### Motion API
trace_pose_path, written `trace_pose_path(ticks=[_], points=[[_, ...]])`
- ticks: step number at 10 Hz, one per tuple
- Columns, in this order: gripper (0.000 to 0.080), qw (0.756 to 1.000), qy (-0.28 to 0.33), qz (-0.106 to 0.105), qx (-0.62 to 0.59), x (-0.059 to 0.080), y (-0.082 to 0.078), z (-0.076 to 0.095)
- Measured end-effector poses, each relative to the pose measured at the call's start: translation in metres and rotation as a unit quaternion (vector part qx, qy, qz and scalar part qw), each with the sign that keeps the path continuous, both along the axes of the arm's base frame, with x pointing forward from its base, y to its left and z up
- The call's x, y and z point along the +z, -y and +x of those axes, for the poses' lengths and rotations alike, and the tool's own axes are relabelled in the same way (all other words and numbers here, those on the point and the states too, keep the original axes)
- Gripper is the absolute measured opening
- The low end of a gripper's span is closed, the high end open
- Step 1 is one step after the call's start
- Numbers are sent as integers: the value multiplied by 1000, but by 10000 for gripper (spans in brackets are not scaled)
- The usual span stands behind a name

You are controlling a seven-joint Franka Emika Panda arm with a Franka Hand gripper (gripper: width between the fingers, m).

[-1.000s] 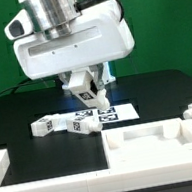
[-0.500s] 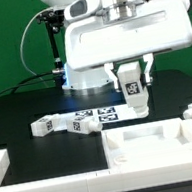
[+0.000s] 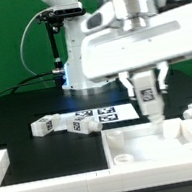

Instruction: Assemble one leg

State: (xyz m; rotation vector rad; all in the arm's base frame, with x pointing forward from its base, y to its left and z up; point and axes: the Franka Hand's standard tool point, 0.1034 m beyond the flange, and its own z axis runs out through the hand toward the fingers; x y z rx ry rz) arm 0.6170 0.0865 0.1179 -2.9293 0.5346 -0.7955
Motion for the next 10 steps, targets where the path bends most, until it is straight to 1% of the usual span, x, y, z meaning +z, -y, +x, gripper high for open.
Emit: trace_pose_path(ticks=[1,2,4,5,6,7,8,9,10], points=[[278,1000,-3,-15,23,0,-15,5],[278,1000,-4,-22,21,1,-8,5],[278,1000,-4,-22,20,0,-7,5],[278,999,-5,-26,25,-2,-8,5],[278,998,-7,-44,48,-12,-14,4],[278,995,-10,-63,75,-19,-26,7],[278,993,-5,-74,89,-20,-37,12],[278,996,-4,-65,69,-19,-31,12],[278,996,-5,-65,68,-20,-30,12]])
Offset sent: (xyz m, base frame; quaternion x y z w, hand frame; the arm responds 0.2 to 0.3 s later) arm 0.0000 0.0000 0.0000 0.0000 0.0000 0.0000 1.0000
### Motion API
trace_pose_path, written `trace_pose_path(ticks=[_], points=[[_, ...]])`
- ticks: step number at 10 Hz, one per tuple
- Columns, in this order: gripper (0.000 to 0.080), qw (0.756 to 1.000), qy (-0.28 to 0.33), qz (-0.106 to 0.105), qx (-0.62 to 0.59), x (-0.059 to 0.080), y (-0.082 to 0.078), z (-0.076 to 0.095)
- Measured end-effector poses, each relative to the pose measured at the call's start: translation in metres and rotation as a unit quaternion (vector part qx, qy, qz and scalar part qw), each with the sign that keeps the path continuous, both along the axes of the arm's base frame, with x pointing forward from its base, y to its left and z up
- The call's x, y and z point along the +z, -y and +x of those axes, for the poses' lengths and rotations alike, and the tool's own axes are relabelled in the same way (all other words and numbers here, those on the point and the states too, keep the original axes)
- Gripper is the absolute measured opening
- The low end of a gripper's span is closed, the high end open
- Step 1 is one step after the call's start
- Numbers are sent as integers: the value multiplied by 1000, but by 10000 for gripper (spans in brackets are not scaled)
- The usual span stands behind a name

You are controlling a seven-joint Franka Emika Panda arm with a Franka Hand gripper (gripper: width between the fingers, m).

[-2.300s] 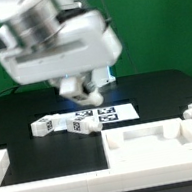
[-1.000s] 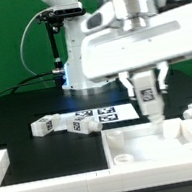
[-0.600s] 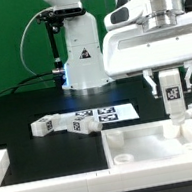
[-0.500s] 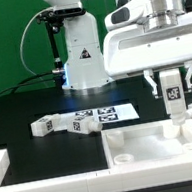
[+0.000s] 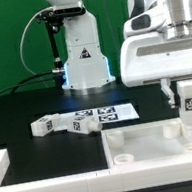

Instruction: Assemble one leg

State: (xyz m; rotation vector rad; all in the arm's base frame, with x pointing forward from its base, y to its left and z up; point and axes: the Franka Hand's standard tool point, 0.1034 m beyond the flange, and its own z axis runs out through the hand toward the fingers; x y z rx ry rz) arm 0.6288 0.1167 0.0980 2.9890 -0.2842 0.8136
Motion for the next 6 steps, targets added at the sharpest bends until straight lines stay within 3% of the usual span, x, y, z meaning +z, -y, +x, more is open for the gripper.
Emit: trace_pose_path(ticks=[6], points=[[278,1000,4,-16,14,-9,0,7]])
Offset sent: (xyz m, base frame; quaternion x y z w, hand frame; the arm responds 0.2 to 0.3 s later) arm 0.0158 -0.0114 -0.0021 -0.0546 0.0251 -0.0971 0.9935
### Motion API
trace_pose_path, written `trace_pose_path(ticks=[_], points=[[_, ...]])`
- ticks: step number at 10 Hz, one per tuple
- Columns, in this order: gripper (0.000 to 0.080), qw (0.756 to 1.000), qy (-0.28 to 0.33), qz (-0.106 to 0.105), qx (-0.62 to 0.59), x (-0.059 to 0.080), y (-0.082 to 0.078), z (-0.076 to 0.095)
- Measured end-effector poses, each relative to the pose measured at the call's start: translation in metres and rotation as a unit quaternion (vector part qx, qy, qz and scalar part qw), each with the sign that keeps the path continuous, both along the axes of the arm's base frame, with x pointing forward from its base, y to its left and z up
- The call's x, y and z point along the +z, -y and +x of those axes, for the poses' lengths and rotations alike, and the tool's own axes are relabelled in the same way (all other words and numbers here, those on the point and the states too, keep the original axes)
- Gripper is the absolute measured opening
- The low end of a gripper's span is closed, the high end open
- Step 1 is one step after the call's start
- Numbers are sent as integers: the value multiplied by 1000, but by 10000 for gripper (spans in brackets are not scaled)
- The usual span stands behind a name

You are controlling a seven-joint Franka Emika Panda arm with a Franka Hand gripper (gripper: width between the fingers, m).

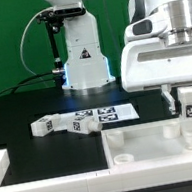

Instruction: Assemble one leg

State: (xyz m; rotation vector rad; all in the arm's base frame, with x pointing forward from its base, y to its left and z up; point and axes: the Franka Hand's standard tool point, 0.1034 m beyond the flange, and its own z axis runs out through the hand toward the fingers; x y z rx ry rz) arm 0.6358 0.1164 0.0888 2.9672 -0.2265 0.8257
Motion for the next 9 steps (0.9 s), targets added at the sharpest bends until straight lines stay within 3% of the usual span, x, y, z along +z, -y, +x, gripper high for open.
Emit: trace_pose_path(ticks=[7,9], points=[[278,1000,-10,-14,5,-25,0,-8],[278,1000,5,-17,9,-26,0,-6]])
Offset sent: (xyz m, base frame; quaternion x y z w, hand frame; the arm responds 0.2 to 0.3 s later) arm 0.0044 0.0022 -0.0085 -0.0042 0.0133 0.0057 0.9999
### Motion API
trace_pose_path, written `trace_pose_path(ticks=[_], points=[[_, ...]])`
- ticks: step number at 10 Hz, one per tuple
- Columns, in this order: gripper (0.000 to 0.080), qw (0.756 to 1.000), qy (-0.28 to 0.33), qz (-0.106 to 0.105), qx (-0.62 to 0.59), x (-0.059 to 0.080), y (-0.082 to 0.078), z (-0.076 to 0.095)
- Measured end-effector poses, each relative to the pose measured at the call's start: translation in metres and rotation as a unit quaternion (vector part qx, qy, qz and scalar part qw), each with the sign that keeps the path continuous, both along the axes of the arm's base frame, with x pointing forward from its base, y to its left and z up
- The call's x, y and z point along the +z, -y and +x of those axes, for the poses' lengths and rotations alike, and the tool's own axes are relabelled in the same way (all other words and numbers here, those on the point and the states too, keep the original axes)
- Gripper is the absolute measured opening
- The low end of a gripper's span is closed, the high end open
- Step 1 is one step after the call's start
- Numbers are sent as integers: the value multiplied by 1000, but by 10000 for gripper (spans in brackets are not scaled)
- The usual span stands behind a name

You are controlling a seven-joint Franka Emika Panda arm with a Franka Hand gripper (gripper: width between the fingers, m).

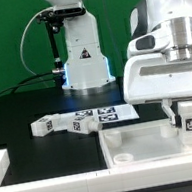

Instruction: Assemble one leg

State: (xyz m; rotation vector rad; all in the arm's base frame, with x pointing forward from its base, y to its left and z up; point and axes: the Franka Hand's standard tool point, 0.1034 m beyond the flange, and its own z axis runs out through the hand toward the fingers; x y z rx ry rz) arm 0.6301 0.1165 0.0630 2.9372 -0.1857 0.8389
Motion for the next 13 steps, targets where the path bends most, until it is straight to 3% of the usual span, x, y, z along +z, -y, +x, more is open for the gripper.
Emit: trace_pose_path(ticks=[3,4,5,7,9,13], points=[[278,1000,6,-2,2,1,0,1],[389,1000,6,-3,3,1,0,1],[389,1000,-12,-3,11,10,3,2],[623,999,-35,27,-1,39,8,7],[642,989,-133,58,-22,47,11,4],[649,961,-261,71,-56,30,8,7]])
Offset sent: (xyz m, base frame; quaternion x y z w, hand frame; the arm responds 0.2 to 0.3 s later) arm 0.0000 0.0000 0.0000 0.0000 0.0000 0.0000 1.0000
